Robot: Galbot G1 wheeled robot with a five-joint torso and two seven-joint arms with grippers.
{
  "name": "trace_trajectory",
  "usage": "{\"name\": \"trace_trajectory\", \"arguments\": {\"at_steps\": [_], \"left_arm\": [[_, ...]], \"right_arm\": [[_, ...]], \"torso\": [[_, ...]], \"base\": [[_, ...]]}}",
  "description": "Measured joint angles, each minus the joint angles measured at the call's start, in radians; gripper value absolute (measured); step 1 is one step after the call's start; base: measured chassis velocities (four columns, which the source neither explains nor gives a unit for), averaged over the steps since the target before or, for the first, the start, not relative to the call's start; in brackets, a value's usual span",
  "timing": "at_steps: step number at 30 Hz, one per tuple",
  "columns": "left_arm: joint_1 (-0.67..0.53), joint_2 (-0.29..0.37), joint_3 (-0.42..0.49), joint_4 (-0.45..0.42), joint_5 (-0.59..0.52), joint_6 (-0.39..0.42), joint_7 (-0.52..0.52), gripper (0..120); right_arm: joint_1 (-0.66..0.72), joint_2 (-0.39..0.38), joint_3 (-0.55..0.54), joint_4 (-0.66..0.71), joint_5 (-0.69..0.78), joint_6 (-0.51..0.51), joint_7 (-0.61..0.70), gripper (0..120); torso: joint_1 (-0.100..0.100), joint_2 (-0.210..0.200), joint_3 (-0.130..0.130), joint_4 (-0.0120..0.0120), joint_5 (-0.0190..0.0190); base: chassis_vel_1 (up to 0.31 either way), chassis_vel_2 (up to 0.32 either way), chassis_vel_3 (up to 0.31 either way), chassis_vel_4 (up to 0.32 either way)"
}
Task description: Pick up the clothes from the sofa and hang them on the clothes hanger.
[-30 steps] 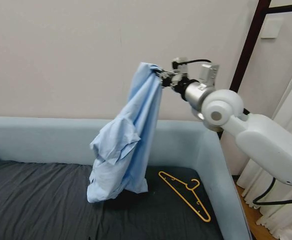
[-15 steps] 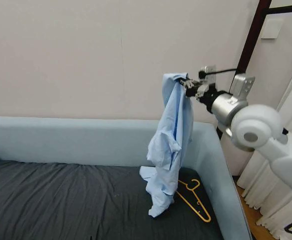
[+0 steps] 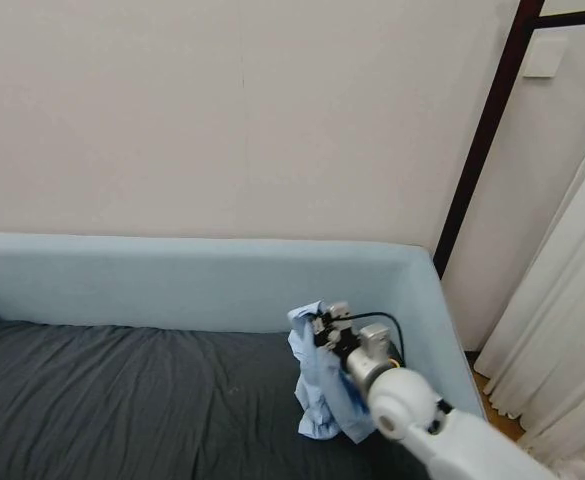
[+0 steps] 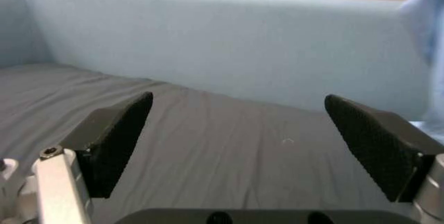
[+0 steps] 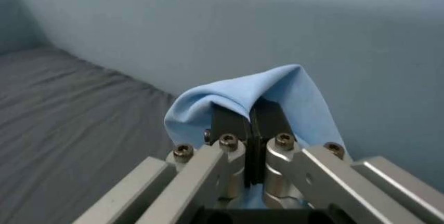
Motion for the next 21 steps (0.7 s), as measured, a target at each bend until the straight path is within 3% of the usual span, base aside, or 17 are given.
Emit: {"name": "trace_trajectory", "arguments": {"at_steps": [2,5,7,11,17,21], "left_arm": [[0.002,-0.001,-0.003,0.0,-0.001,0.0,-0.002,98],[0.005,-0.004,-0.012,-0.003,-0.003,-0.004,-0.006,98],[0.006,-0.006,-0.014,-0.003,-0.004,-0.006,-0.007,98],[0.007,-0.015,-0.015,-0.001,-0.007,-0.011,-0.011,98],[0.006,-0.025,-0.014,0.006,-0.005,-0.018,-0.011,98],[0.004,-0.03,-0.013,0.014,-0.002,-0.022,-0.011,98]], "right_arm": [[0.018,0.031,-0.039,-0.025,-0.005,0.001,0.018,0],[0.065,0.137,-0.159,-0.143,-0.071,0.034,0.05,0],[0.08,0.182,-0.173,-0.193,-0.089,0.046,0.059,0],[0.153,0.354,-0.19,-0.406,-0.131,0.102,0.083,0],[0.181,0.4,-0.213,-0.483,-0.151,0.117,0.097,0],[0.13,0.339,-0.296,-0.428,-0.14,0.074,0.092,0]], "torso": [[0.0,0.0,0.0,0.0,-0.0002],[0.0,0.0,0.0,-0.0005,-0.0001],[0.0,0.0,0.0,-0.0004,-0.0003],[0.0,0.0,0.0,0.0001,-0.0001],[0.0,0.0,0.0,-0.0003,0.0001],[0.0,0.0,0.0,-0.0006,0.0002]], "base": [[0.0,0.0,0.0,0.0],[0.0,0.0,0.0,0.0],[0.0,0.0,0.0,0.0],[0.0,0.0,0.0,0.0],[0.0,0.0,0.0,0.0],[0.0,0.0,0.0,0.0]]}}
